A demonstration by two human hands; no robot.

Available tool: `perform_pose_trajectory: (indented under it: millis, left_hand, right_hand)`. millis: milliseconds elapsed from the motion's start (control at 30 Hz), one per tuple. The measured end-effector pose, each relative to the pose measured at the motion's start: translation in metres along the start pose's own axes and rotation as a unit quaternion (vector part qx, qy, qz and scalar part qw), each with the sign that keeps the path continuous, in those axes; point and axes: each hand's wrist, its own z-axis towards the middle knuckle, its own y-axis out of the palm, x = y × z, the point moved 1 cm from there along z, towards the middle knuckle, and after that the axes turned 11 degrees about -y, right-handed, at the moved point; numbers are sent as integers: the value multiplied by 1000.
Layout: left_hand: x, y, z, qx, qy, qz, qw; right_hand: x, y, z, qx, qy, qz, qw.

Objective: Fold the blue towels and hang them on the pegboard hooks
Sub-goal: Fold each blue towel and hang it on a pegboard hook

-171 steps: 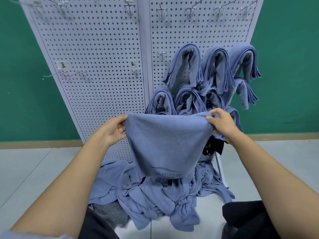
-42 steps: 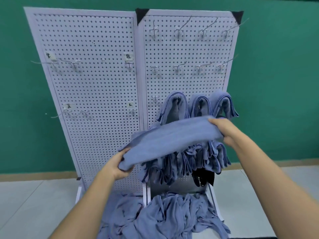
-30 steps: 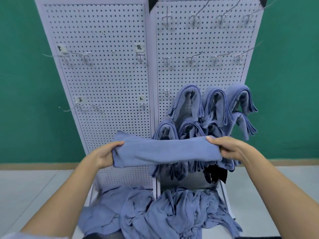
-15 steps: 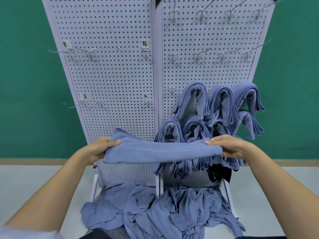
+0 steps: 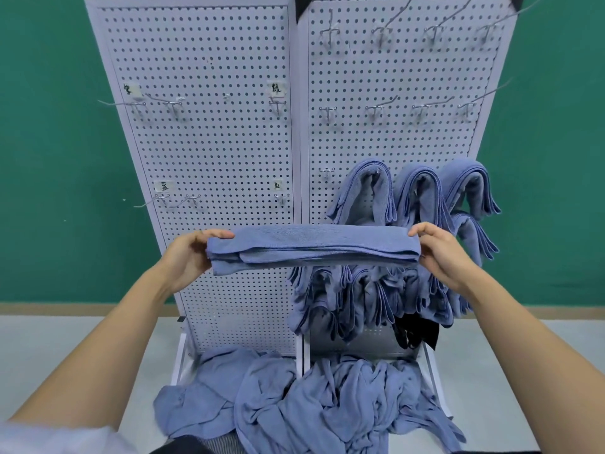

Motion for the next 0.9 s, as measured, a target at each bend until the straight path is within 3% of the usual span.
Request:
perform_pose_trajectory:
  millis: [67, 167, 267, 400, 700, 900]
  left_hand:
    - [1, 6, 1, 29, 1, 25, 999]
    - [-3, 20, 8, 137, 21, 78, 987]
    - [-11, 30, 15, 183, 39, 108, 976]
    - [-18, 40, 20, 220, 24, 150, 964]
    - [-50, 63, 33, 166, -84, 196, 963]
    - [-32, 125, 19, 125, 50, 203, 970]
  right_hand:
    - [-5, 3, -1, 11, -2, -8, 1000]
    - [-6, 9, 1, -4, 2, -80, 997]
    - [-11, 12, 2, 1, -41, -136, 990]
    - [-31, 17, 4, 57, -69, -85, 992]
    - [-85, 57, 16, 41, -78, 60, 994]
    - [-98, 104, 25, 19, -92, -26, 995]
